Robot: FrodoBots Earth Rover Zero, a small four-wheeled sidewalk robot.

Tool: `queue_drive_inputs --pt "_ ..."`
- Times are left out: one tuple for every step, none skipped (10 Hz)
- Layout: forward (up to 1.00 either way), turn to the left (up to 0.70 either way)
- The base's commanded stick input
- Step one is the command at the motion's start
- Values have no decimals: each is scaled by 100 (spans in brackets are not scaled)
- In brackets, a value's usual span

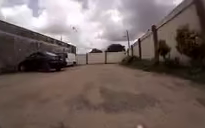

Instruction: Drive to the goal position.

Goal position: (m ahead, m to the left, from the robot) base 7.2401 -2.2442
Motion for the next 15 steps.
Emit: queue_drive_inputs --pt "50 -48" --pt "50 -20" --pt "50 0" --pt "50 0" --pt "50 0" --pt "50 0" --pt "50 0" --pt "50 0" --pt "50 0" --pt "50 0" --pt "50 0" --pt "50 0" --pt "50 0" --pt "50 0" --pt "50 0"
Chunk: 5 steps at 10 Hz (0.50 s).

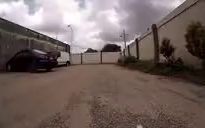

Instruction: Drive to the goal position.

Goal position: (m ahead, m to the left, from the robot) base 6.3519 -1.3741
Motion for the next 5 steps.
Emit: queue_drive_inputs --pt "50 0" --pt "50 0" --pt "50 0" --pt "50 0" --pt "50 0"
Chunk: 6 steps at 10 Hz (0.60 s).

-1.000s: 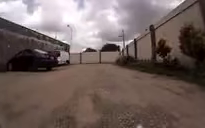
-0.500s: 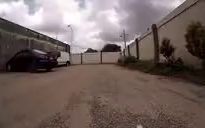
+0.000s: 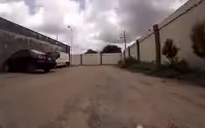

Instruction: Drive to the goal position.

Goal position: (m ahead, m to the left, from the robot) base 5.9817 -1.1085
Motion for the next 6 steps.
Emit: queue_drive_inputs --pt "50 -45" --pt "50 -47" --pt "50 -49" --pt "50 0" --pt "50 0" --pt "50 0"
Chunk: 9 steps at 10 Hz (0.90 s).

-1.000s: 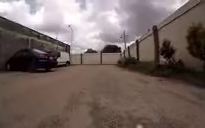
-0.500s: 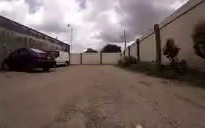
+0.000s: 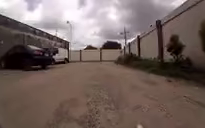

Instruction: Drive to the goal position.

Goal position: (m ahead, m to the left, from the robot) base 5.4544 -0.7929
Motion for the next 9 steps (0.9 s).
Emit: queue_drive_inputs --pt "50 0" --pt "50 0" --pt "50 0" --pt "50 0" --pt "50 0" --pt "50 0" --pt "50 0" --pt "50 0" --pt "50 0"
